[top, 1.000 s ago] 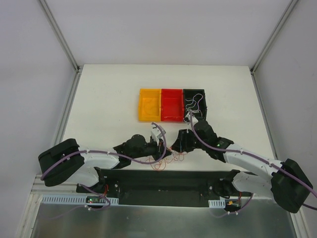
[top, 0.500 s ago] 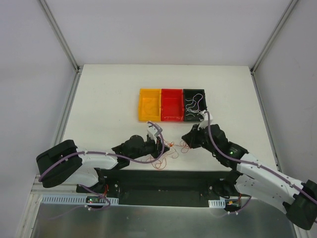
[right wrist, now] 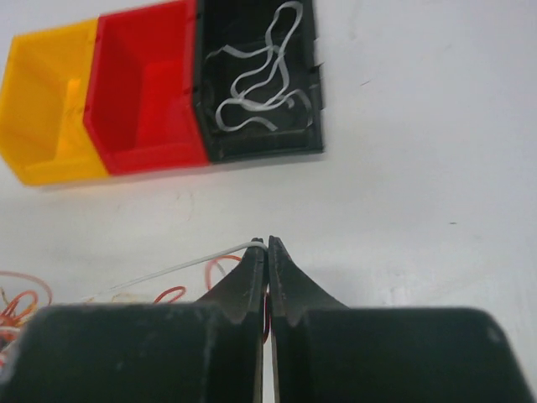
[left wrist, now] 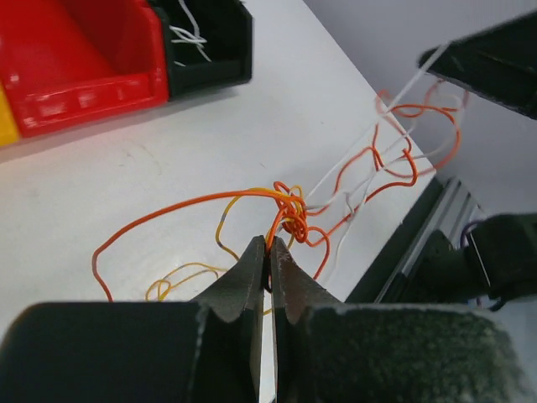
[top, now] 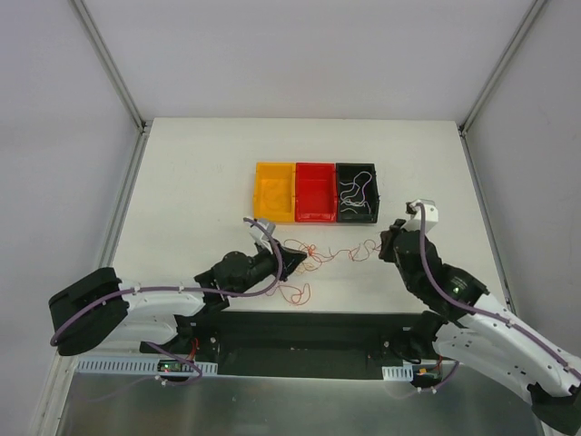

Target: Untangle the cables

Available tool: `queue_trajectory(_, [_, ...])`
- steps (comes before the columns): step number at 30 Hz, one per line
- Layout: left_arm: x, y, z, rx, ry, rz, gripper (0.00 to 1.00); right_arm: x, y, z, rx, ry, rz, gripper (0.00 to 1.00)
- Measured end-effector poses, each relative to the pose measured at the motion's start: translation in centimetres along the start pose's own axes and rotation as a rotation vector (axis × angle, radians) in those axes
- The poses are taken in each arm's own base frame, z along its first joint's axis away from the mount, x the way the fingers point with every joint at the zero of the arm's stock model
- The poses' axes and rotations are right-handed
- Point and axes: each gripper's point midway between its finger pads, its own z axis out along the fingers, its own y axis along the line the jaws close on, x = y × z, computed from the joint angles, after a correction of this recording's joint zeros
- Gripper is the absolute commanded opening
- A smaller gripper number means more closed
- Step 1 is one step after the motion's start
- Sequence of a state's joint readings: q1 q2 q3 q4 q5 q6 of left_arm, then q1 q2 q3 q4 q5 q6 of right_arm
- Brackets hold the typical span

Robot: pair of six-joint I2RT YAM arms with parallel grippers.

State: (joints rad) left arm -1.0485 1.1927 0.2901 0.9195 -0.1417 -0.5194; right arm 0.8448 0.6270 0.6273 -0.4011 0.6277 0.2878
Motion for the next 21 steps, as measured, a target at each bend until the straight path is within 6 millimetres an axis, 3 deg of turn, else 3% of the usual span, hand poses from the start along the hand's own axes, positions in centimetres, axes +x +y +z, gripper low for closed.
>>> queue_trajectory(5, [-1.0,3.3,-1.5,-0.182,-0.09,-0.121,0.0,-2.8,-3.8,-1.7,0.152,-0.123,0.028,0.0])
queue_trajectory(10, [0.9,7.5,-3.0,-0.385,-0.067,-0.138,0.0,-4.3,-6.1,-2.7,0.238,-0.206,0.062,0.0])
queue_trajectory(16, [2.4,9.4,-3.8,-0.472,-0.018,-0.118,0.0,-4.2,-7.7,-3.2,0.293,-0.229,0.045,0.01])
queue_trajectory(21, [2.8,9.8,-4.0,-0.497,-0.008,-0.115,0.01,-5.1,-7.6,-4.0,0.254,-0.259,0.04,0.0])
